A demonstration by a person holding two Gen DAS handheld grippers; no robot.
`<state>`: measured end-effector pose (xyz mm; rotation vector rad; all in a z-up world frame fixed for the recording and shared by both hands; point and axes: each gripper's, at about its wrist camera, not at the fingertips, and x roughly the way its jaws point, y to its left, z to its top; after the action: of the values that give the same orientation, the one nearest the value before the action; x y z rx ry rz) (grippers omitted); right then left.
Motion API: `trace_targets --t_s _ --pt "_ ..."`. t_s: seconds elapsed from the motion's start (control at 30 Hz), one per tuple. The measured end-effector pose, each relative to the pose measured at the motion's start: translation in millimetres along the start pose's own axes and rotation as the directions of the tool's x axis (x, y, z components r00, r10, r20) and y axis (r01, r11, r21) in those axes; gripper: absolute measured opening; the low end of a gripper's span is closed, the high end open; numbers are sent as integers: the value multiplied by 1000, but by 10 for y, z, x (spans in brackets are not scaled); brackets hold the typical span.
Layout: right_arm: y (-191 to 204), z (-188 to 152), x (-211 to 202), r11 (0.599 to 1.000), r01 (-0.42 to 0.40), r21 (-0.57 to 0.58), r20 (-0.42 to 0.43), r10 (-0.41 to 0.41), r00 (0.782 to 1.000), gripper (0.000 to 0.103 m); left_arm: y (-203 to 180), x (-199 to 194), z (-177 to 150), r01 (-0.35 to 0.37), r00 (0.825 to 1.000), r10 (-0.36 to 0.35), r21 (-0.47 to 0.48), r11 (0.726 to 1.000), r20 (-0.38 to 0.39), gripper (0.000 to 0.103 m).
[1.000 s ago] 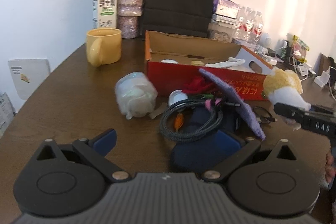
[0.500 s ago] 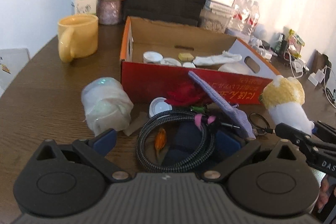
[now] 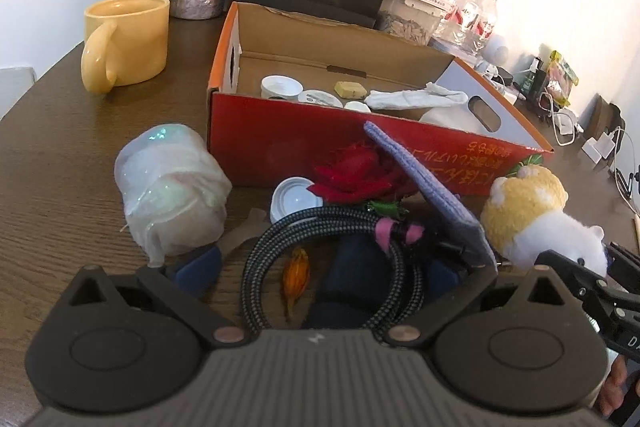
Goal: Organize objects
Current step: 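Grasp the braided black cable with pink strap using the left tool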
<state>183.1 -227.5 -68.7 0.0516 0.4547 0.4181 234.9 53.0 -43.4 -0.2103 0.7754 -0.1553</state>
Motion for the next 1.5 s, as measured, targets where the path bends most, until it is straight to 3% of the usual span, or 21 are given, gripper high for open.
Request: trace_targets --t_s 0.7,1.1,1.3,1.47,1.5 --pt "-51 -7 80 1000 -3 30 -60 5 998 59 -37 -79 -60 12 1000 -12 -15 1000 -3 103" --pt "-115 -14 216 997 22 73 -132 -12 991 66 -48 11 -37 23 999 -23 2 1000 29 103" --pt "-180 -23 284 991 43 124 -160 -22 987 76 -43 -19 -58 22 998 -21 -10 1000 55 90" --pt "-177 -13 292 990 47 133 -147 -27 989 76 -60 -41 -93 12 997 -12 -6 1000 79 89" --pt "-170 -14 285 991 43 128 -143 -25 989 72 -66 -46 -99 11 997 -10 -6 1000 82 88"
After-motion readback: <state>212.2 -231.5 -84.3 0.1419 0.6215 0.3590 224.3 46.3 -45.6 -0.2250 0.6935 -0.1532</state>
